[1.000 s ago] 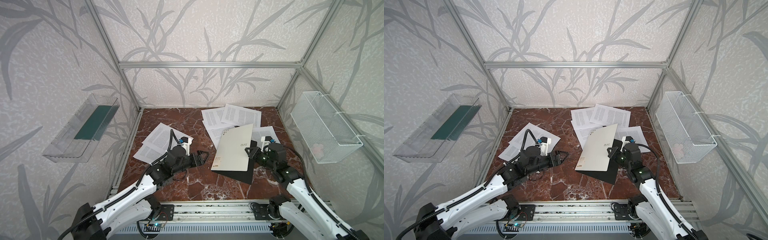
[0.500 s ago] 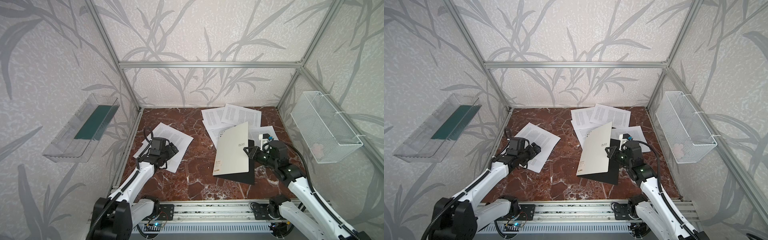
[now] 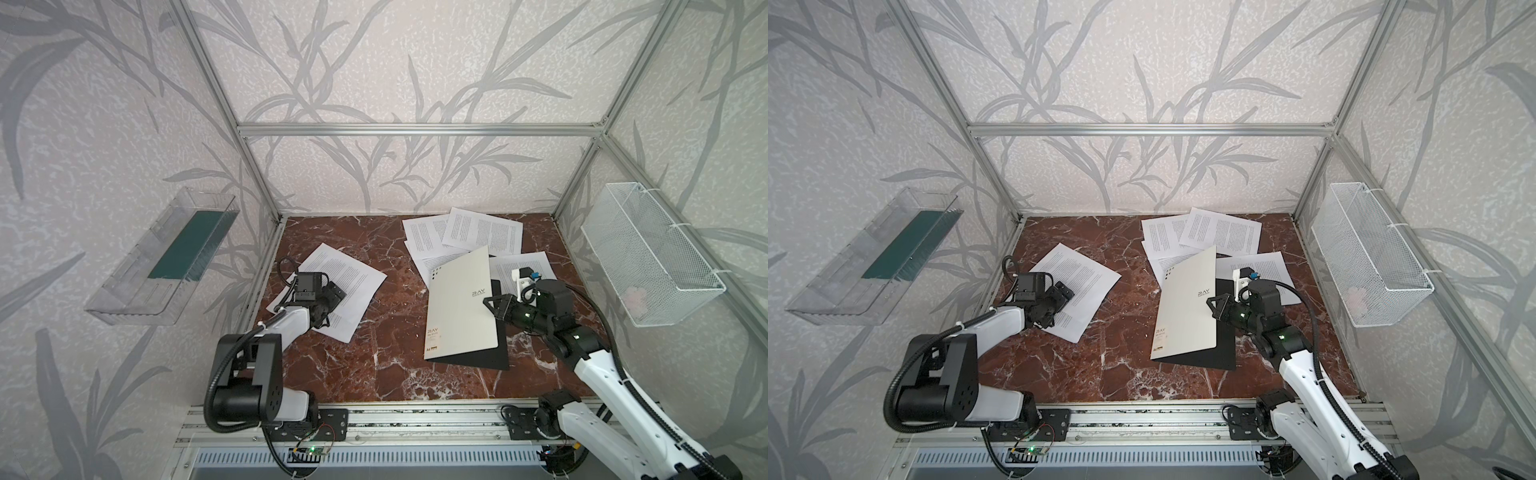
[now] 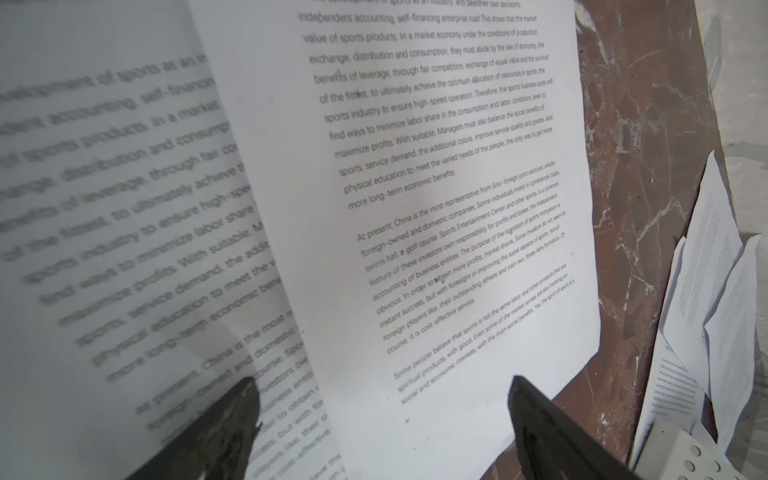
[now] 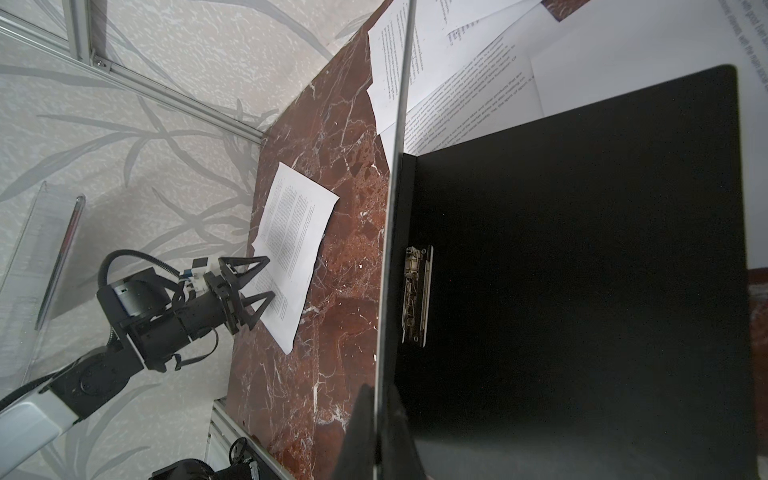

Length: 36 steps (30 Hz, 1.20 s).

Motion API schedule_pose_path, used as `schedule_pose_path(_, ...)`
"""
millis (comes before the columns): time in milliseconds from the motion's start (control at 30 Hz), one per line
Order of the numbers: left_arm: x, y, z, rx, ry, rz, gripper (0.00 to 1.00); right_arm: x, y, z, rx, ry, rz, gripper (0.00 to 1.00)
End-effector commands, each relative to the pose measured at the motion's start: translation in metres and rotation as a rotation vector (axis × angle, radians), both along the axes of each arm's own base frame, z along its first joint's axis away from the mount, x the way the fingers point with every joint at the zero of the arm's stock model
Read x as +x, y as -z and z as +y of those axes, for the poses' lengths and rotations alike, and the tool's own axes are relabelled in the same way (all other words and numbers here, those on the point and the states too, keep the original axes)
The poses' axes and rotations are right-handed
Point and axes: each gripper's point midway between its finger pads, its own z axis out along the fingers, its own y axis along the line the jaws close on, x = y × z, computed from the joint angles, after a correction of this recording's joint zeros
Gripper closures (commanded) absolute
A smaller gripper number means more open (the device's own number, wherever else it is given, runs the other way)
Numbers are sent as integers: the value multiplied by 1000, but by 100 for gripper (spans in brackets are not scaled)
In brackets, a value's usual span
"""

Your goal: Put the files into the folder

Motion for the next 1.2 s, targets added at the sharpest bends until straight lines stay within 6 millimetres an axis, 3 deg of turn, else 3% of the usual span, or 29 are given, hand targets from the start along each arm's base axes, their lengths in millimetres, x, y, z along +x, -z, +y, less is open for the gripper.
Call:
schedule_pose_path(0, 19, 13, -7, -38, 41, 16, 7, 3, -28, 7, 11, -51, -93, 100)
schedule_pose_path(300, 69, 27, -50, -152, 189, 4, 10, 2, -32, 9, 9, -72, -96, 100)
schedule_pose_path(433, 84, 25, -86, -137, 299, 18, 10, 2, -31, 10, 12, -70, -93, 100)
schedule_pose_path(600, 103, 8, -123, -136, 380, -9, 10, 2, -29, 8, -1, -68, -83, 100)
schedule_pose_path(733, 115, -24, -130, -154, 407, -59, 10, 2, -31, 8, -16, -74, -85, 100)
schedule_pose_path(867, 99, -78, -138, -159, 433, -154, 10, 3, -31, 6, -38, -66, -68, 100)
schedule_pose_path(967, 74, -114, -147, -165, 467, -217, 10, 4, -31, 5, -84, -77, -78, 100)
schedule_pose_path(1167, 15, -163, -153, -79, 549, -299, 10, 4, -37, 1, -241, -61, -80, 100)
